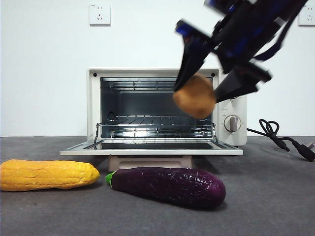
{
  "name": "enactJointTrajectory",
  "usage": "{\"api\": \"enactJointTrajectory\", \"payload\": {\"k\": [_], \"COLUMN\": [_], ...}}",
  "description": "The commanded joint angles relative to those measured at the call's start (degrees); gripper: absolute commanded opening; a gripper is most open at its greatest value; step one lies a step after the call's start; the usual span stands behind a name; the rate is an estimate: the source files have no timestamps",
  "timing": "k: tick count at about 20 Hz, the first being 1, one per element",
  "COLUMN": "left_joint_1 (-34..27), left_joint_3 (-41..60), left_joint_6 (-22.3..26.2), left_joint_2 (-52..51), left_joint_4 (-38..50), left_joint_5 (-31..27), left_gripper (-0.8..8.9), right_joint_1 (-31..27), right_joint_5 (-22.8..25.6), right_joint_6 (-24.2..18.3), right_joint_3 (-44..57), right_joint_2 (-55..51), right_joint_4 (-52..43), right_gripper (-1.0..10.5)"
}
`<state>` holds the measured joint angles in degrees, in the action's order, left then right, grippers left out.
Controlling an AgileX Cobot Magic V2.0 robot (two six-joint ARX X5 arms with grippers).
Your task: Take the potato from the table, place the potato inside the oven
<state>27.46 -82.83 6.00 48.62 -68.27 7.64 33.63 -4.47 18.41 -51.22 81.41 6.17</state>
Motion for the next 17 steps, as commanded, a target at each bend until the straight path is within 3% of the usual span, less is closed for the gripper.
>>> {"api": "enactJointTrajectory", "payload": {"k": [1, 6, 13, 15, 17], "left_joint_1": [-0.2, -0.1, 0.0, 0.0, 0.0], "left_joint_3": [0.4, 0.4, 0.4, 0.4, 0.4], "left_joint_6": [0.5, 0.2, 0.0, 0.0, 0.0], "left_joint_2": [-0.1, -0.1, -0.1, -0.1, -0.1], "left_joint_4": [-1.2, -3.2, -4.5, -4.6, -4.6], "left_joint_5": [0.1, 0.1, 0.2, 0.2, 0.2], "left_gripper": [-0.08, -0.08, -0.08, -0.08, -0.08], "right_joint_1": [-0.3, -1.3, -6.4, -7.4, -7.8], "right_joint_5": [0.2, 0.6, 1.9, 2.0, 2.5], "right_joint_6": [2.6, 3.8, 11.9, 12.6, 12.6], "right_joint_3": [-2.5, -10.8, -15.6, -15.6, -15.6], "right_joint_2": [5.3, 15.1, 22.4, 23.6, 24.0], "right_joint_4": [-4.3, -8.1, -12.7, -13.5, -13.9], "right_gripper": [-0.1, -0.1, -0.1, -0.1, 0.8]}}
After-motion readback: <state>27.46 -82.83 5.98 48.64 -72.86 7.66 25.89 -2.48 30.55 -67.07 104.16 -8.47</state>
